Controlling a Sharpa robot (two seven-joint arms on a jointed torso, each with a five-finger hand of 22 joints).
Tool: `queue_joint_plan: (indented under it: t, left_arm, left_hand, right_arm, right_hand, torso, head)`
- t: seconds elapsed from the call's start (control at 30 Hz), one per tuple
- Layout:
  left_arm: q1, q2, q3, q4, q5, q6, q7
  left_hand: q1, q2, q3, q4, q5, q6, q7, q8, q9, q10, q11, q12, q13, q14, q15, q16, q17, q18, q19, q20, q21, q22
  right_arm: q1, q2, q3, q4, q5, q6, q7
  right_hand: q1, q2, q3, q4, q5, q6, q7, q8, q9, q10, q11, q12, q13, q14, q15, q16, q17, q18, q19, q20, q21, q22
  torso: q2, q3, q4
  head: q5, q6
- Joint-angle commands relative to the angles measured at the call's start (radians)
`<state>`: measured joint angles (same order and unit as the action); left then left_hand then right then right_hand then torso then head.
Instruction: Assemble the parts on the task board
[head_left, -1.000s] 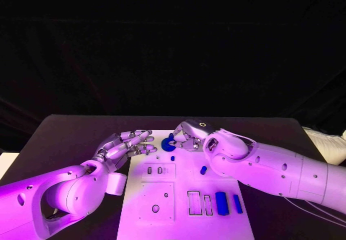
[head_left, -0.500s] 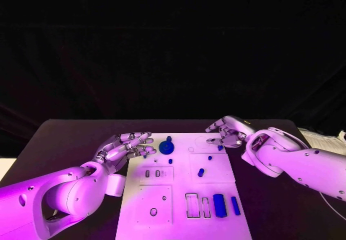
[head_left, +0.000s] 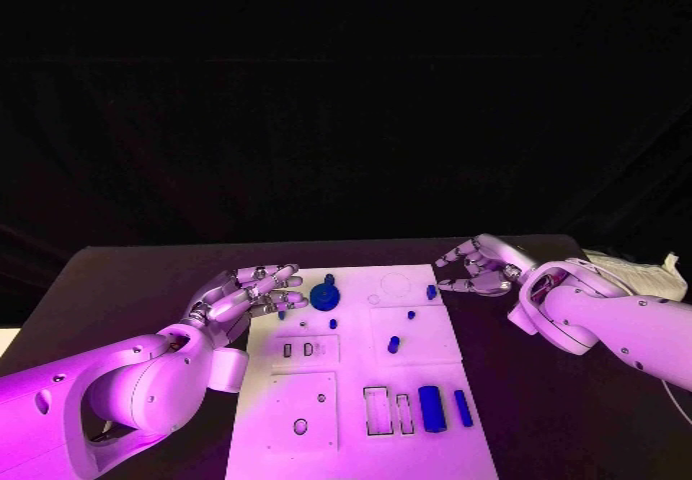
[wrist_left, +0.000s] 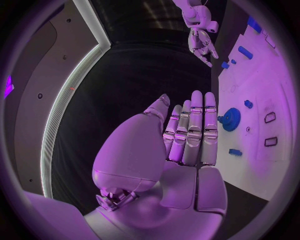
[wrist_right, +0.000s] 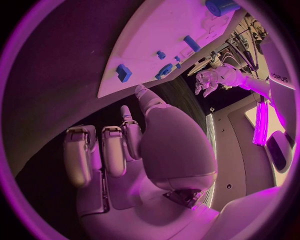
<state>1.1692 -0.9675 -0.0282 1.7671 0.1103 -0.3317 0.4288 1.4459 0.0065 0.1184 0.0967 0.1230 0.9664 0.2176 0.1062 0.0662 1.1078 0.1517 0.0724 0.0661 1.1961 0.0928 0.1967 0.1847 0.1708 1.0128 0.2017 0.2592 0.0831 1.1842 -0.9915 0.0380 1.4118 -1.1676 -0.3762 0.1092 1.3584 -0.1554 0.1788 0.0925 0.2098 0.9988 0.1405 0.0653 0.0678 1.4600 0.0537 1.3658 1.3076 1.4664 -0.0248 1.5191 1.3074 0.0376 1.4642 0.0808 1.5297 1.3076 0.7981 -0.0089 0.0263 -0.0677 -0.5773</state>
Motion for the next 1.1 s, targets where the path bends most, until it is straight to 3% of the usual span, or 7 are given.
queue_joint_plan:
  t: [0.03,0.23,1.1]
  left_arm:
    - [0.000,0.003,0.000,-0.002,0.001,0.024,0.008]
    - [0.000,0.003,0.000,-0.006,0.001,0.023,0.008]
    - [0.000,0.006,0.000,-0.007,0.001,0.024,0.005]
  left_hand:
    - [0.005,0.001,0.001,-0.005,-0.003,0.006,0.000,0.000,0.001,0.005,0.001,-0.003,0.001,-0.002,0.001,-0.003,0.001,0.013,0.000,0.002,-0.005,-0.002]
    - [0.005,0.001,0.001,-0.005,-0.003,0.006,0.000,0.000,0.001,0.005,0.001,-0.003,0.001,-0.002,0.001,-0.003,0.001,0.013,0.000,0.002,-0.005,-0.002]
    - [0.005,0.000,0.002,-0.006,-0.003,0.007,0.000,0.000,0.001,0.006,0.001,-0.003,0.001,-0.002,0.001,-0.003,0.001,0.013,0.001,0.002,-0.005,-0.002]
  right_arm:
    - [-0.007,0.007,0.000,-0.010,0.003,0.039,0.010]
    - [-0.020,0.020,0.000,-0.032,-0.026,0.054,0.001]
    - [-0.048,0.091,0.000,-0.092,-0.070,0.060,-0.004]
  right_hand:
    - [-0.004,0.006,-0.017,-0.001,0.011,-0.004,0.004,0.000,0.001,0.059,0.002,0.059,0.187,0.100,0.007,0.034,0.238,-0.015,0.049,0.009,0.002,0.169]
    - [-0.005,0.020,-0.047,-0.009,0.017,0.003,0.006,0.001,0.002,0.099,0.006,0.174,0.248,0.104,0.013,0.052,0.263,-0.024,0.074,0.014,0.019,0.208]
    - [0.020,0.069,-0.033,-0.034,0.000,0.060,-0.002,0.013,0.007,0.111,0.000,0.205,0.263,0.104,0.009,0.052,0.263,-0.031,0.090,0.012,0.029,0.234]
  torso:
    - [0.000,-0.0003,0.0008]
    - [0.000,-0.0017,0.0002]
    - [-0.002,-0.0028,-0.0007]
  head:
    - [-0.003,-0.004]
    - [-0.002,-0.009]
    - [0.005,-0.020]
